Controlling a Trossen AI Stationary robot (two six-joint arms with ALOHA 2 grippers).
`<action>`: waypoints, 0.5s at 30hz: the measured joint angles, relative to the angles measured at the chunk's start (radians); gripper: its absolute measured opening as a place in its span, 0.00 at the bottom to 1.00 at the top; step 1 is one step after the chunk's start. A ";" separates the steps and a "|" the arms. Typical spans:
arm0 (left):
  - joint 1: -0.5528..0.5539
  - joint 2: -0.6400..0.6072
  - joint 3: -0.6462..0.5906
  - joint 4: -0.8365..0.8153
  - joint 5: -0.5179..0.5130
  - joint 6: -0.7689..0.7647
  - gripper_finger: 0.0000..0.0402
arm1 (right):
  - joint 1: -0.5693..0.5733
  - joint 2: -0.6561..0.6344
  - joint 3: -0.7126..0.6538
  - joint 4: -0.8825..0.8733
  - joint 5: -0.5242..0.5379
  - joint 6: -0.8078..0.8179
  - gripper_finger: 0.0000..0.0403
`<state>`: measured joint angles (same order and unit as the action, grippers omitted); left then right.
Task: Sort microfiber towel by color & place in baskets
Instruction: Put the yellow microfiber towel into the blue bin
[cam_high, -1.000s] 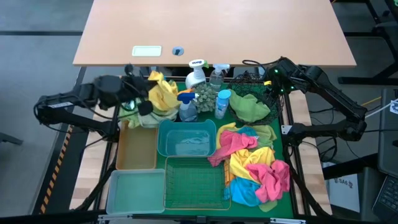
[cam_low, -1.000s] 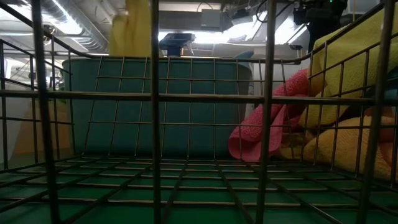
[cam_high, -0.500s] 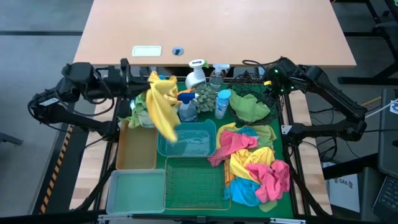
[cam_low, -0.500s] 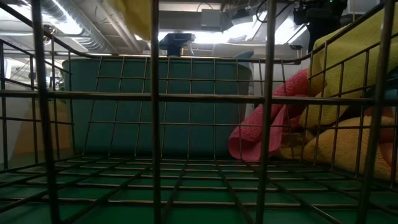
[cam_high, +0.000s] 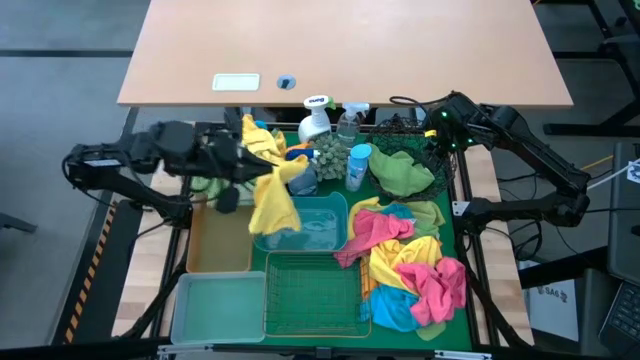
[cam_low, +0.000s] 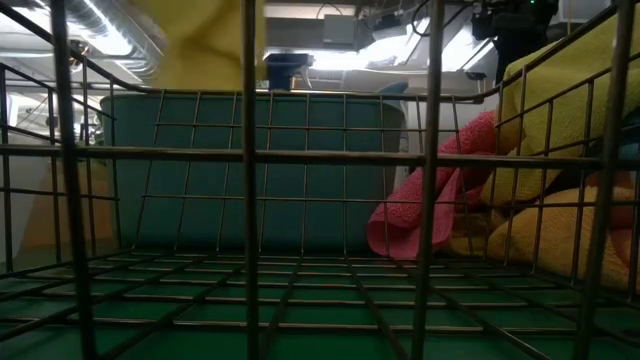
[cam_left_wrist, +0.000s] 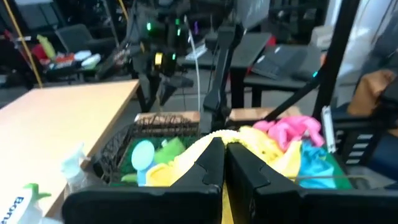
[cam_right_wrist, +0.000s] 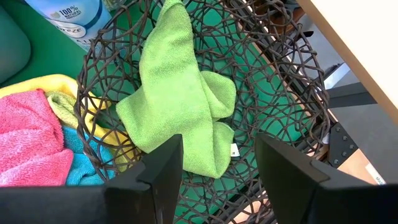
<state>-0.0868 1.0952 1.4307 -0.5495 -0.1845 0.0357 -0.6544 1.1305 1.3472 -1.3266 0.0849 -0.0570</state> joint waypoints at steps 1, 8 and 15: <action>0.000 0.015 0.000 0.000 -0.009 0.000 0.00 | 0.000 0.000 0.000 0.000 0.000 0.000 0.49; 0.000 0.106 0.000 -0.015 -0.035 0.001 0.00 | 0.000 0.000 0.000 0.000 0.000 0.000 0.49; 0.000 0.163 0.000 -0.121 -0.035 -0.001 0.01 | 0.000 0.000 0.000 0.000 0.000 0.000 0.49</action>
<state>-0.0864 1.2586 1.4303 -0.6704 -0.2192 0.0349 -0.6544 1.1305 1.3472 -1.3266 0.0849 -0.0570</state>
